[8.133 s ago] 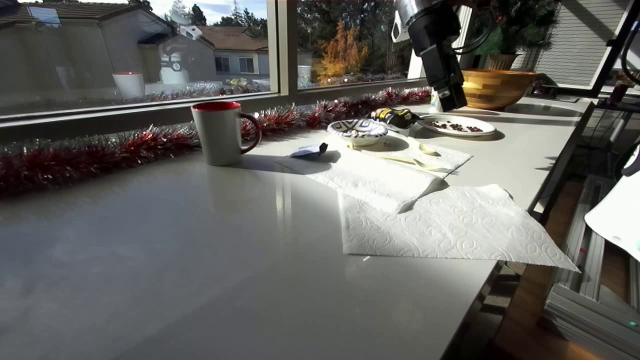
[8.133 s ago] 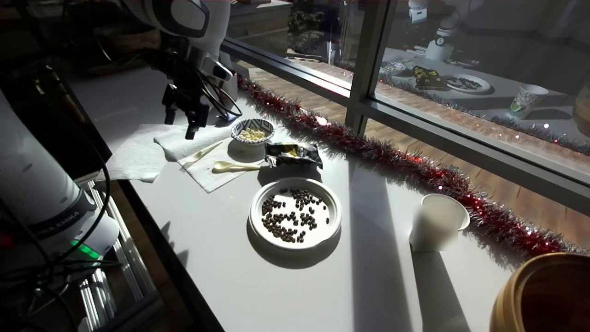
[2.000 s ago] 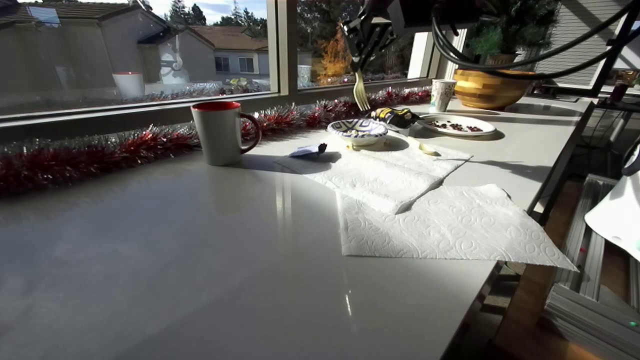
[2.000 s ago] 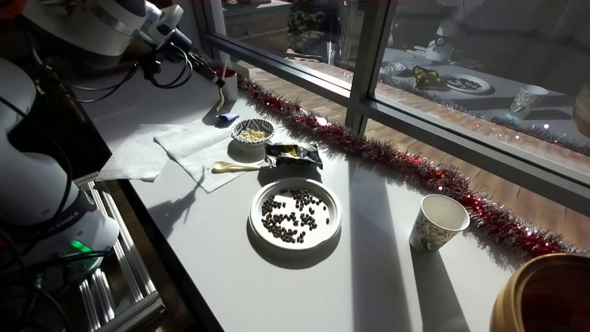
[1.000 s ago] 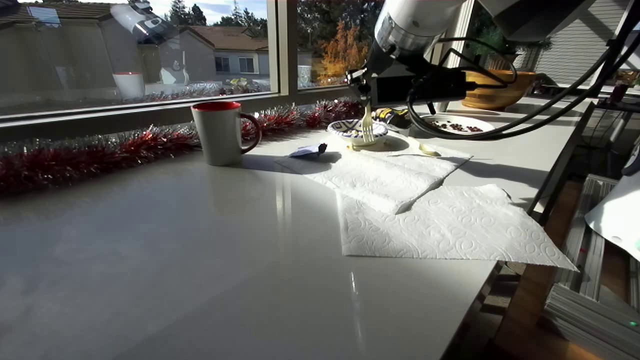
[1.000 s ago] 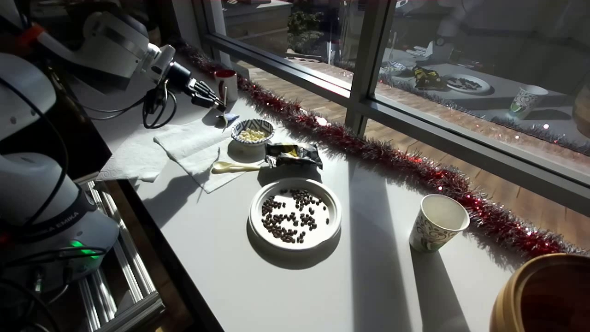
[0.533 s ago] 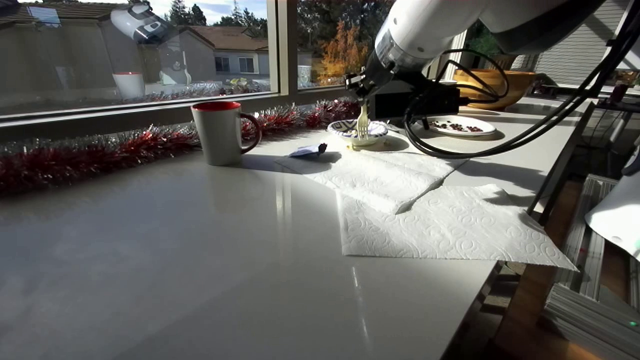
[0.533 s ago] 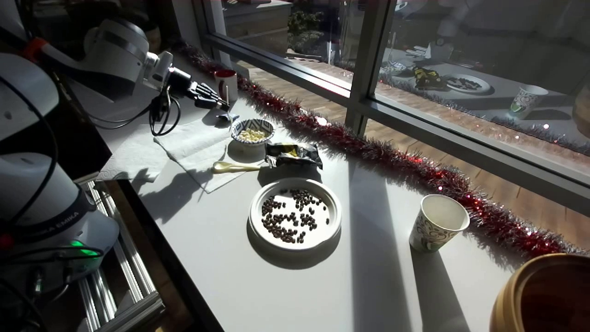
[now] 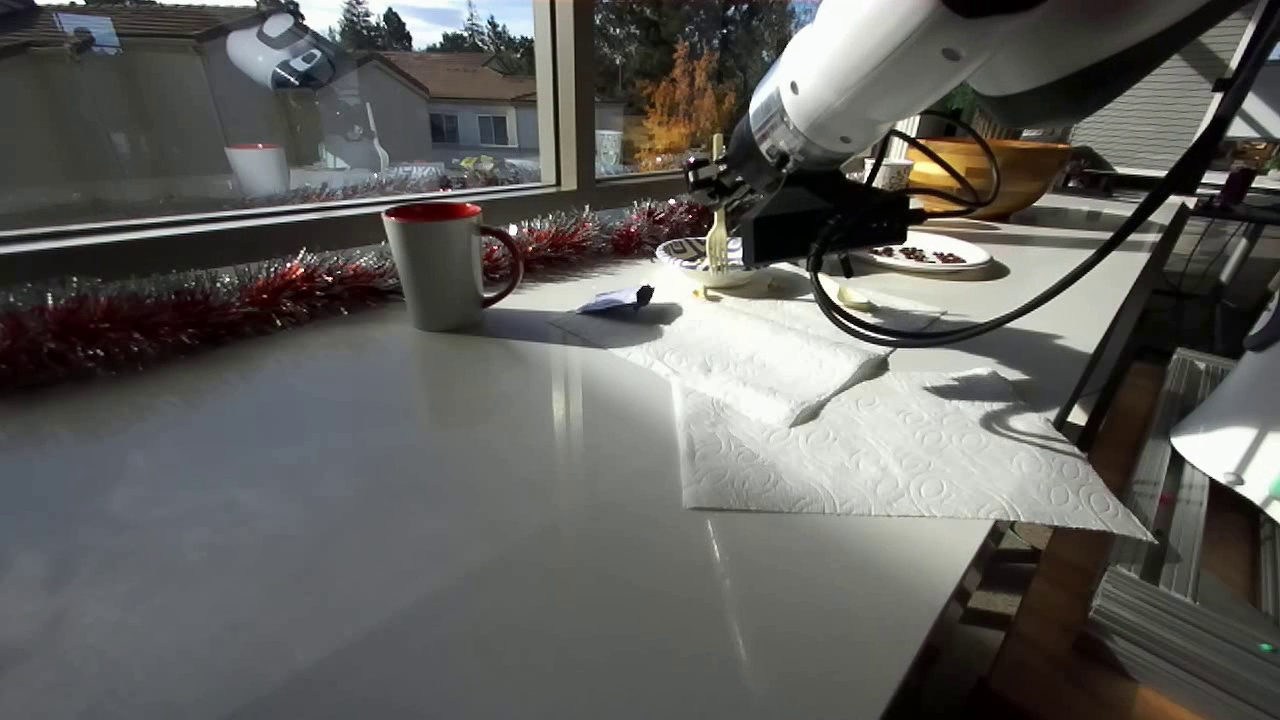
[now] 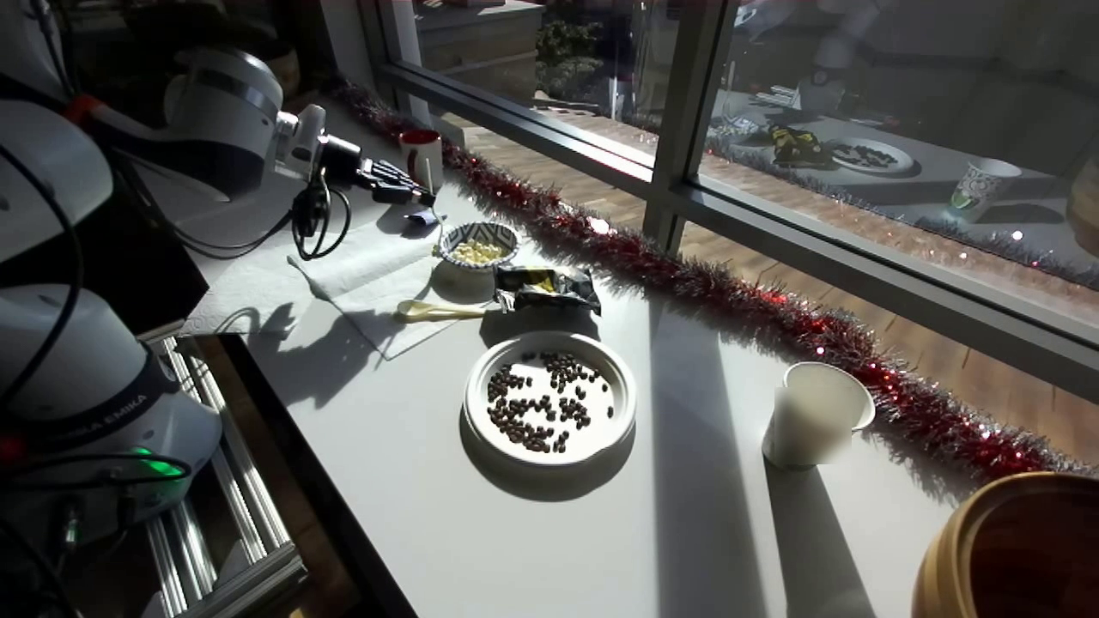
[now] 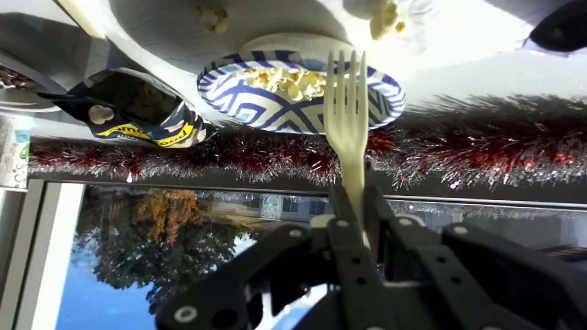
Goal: Use the fork to put the white object in the bowl
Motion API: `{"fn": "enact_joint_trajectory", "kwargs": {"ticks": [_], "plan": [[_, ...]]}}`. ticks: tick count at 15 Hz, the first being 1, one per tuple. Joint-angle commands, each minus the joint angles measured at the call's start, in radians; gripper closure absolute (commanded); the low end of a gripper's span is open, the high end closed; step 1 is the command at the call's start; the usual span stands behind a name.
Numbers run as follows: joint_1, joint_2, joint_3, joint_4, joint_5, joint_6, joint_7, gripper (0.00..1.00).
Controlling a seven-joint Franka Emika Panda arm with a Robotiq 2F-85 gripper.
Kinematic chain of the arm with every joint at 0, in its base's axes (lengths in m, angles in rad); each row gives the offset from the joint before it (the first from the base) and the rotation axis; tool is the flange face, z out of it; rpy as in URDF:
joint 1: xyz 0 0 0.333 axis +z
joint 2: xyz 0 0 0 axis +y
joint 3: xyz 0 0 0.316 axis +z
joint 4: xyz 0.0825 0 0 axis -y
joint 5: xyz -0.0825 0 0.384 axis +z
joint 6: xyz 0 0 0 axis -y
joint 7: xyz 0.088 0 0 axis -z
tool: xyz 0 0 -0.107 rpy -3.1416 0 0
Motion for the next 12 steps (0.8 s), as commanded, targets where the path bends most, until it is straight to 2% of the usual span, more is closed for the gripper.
{"fn": "enact_joint_trajectory", "kwargs": {"ticks": [1, 3, 4, 12], "plan": [[0.0, -0.003, 0.0, 0.0, 0.0, 0.0, 0.0, 0.88], [0.0, -0.003, 0.0, 0.001, 0.0, 0.0, 0.0, 0.88], [0.0, -0.003, 0.0, 0.001, 0.0, 0.0, 0.0, 0.97], [-0.005, -0.071, 0.024, 0.019, 0.032, 0.1, 0.063, 0.97]]}}
